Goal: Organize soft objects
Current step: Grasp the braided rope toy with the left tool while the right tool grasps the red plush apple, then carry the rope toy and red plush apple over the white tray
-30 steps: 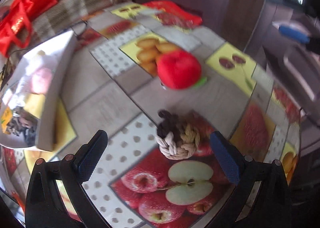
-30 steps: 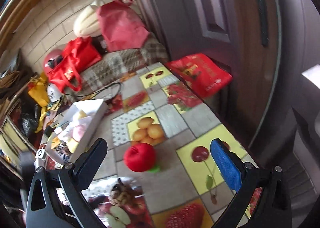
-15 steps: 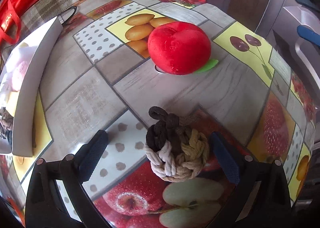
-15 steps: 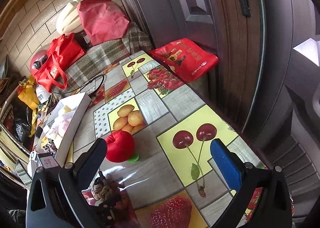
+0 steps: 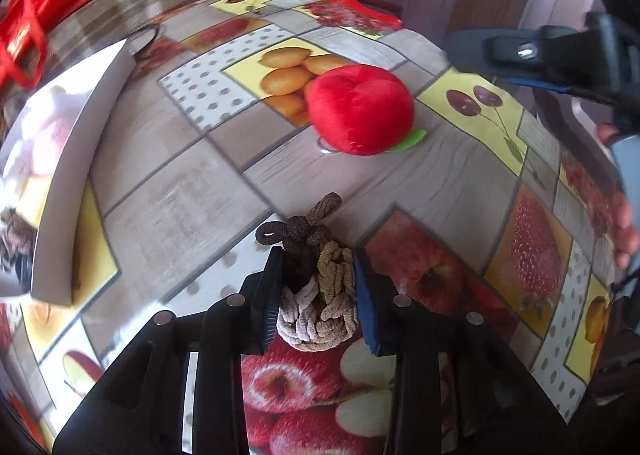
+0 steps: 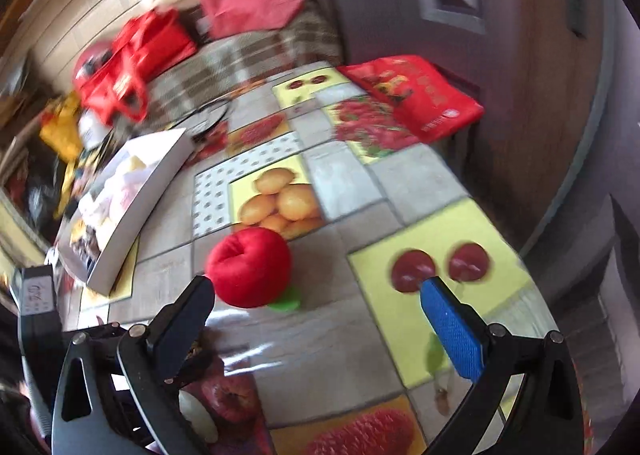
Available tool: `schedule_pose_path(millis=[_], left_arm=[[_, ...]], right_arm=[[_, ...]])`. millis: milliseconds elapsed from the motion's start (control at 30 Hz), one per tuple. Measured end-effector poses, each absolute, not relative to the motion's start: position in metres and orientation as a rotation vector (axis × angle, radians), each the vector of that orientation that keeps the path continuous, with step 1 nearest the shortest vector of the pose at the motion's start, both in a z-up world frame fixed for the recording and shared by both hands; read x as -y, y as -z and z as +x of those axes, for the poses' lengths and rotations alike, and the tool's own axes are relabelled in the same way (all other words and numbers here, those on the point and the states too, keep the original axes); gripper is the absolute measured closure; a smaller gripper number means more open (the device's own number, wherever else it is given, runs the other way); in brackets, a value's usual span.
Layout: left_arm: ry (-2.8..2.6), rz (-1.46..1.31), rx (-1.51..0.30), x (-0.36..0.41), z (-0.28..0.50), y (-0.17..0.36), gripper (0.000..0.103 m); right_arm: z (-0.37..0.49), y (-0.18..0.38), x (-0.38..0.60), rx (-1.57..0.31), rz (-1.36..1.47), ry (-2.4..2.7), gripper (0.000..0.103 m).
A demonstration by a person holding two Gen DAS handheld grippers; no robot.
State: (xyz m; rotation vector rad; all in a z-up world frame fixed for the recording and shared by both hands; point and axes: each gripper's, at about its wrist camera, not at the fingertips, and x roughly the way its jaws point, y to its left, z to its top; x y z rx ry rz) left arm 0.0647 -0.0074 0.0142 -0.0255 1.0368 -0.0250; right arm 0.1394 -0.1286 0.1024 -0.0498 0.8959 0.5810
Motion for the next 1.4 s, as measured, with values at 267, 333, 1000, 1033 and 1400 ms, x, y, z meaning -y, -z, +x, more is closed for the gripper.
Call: schedule_pose_path(millis=[267, 333, 1000, 1033, 1400], left_arm=[[-0.07, -0.103, -1.028, -0.021, 0.049, -0.033, 0.071], [-0.098, -0.11, -1.011, -0.028, 0.044, -0.041, 0.07], [-0.384, -0.183, -0.775, -0.086, -0.027, -0.161, 0.07], [-0.405, -0.184, -0.756, -0.09, -0.031, -0.168, 0.07], [-0.598, -0.216, -0.59, -0.136, -0.087, -0.237, 0.07]], right_arm=[[0.152, -0.071, 0.065, -0.953, -0.182, -0.643, 0.0], [0.153, -0.065, 0.057, -0.966, -0.198, -0.65, 0.017], [0.091, -0.175, 0.08, -0.74, -0.022, -0.834, 0.045], [0.086, -0.185, 0.082, -0.713, -0.002, -0.841, 0.045], [0.069, -0.268, 0.08, -0.499, 0.102, -0.907, 0.045]])
